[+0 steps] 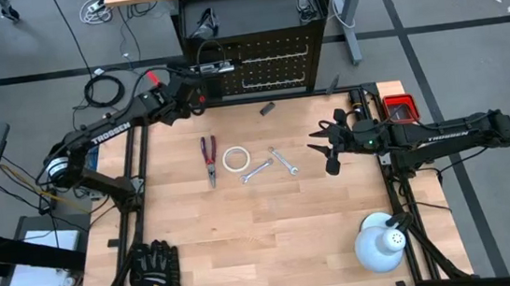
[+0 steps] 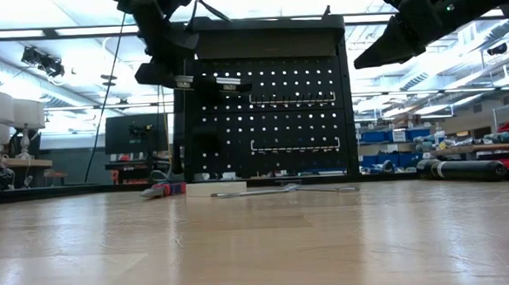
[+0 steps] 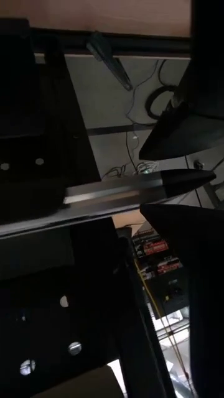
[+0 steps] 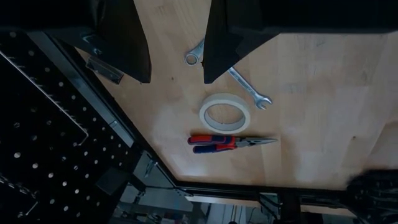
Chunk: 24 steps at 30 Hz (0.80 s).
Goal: Hang tools onto peg board
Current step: Put the spirit level on the black bin of the peg board, then put the blue pliers on top of the peg board
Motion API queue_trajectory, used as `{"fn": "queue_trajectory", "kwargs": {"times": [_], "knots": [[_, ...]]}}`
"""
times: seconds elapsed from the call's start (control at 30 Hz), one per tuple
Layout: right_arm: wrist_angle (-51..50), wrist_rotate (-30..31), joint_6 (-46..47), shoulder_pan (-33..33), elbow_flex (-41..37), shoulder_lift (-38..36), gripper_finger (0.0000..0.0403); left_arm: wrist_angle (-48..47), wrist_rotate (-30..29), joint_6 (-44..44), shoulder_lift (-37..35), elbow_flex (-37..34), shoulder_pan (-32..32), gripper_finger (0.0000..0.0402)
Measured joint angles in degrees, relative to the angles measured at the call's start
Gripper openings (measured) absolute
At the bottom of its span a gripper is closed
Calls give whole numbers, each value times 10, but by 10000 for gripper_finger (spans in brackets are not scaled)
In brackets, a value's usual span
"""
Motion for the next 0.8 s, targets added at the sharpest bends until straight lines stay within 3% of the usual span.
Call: {"fn": "queue_trajectory", "kwargs": {"times": [0.53, 0.8], "knots": [[0, 0, 0, 0, 0, 0, 156, -3, -97, -18, 0, 0, -68, 127], [0, 0, 5, 0, 0, 0, 156, -64, -112, -114, 0, 0, -111, 127]]}}
